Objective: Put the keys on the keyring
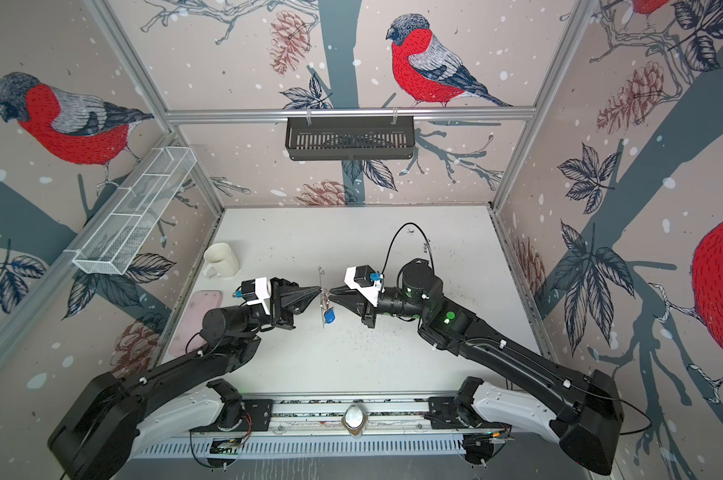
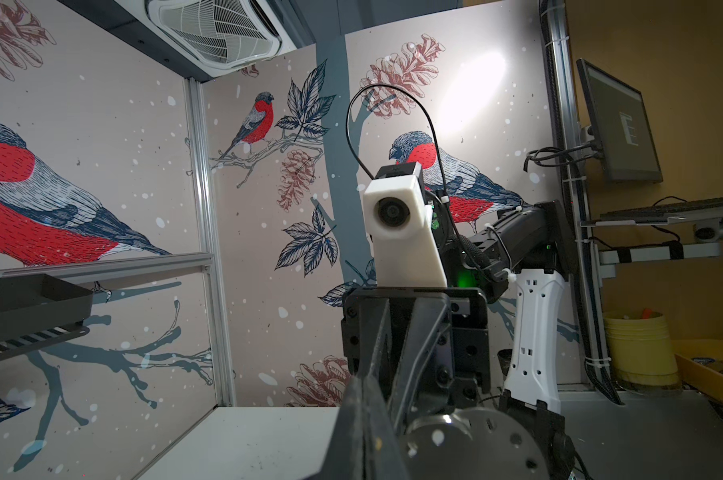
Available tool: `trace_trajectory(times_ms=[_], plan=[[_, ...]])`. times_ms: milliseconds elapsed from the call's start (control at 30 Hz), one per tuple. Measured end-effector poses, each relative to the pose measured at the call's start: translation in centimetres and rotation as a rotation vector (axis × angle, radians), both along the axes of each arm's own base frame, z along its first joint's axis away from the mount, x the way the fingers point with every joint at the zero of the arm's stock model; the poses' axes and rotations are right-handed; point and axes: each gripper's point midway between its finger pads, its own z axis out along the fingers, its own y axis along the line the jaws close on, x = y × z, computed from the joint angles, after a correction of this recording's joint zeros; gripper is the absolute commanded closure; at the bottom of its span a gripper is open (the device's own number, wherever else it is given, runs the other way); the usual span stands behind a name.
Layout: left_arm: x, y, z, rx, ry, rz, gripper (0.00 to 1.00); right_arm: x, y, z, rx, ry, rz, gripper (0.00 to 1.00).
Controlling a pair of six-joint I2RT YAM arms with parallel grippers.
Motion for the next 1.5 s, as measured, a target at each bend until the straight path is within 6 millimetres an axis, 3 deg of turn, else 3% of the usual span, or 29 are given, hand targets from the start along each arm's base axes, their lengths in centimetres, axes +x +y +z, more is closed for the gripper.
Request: trace_trajectory(times_ms=[833,967,1267,1500], plan=[[-0.4,-0.1,0.0,-0.004,0.006,-0.042,1.00,-0.3,2.3,-0.2,-0.014,0.009,0.062,0.84],[-0.5,-0.1,0.0,-0.010,-0.001,-0.048,1.00,-0.3,2.6,-0.2,-0.015,0.007,0.066,0.74],[-1.0,0.3,0.3,-0.026,-0.019,-0.051,1.00,0.1,1.0,0.6,-0.007,-0.027,-0.017,0.66],[-1.0,0.5,0.3,-0.027,-0.014,-0.049,1.00,0.3,0.2,0.4,-0.023,-0.022,-0.054,0.83]])
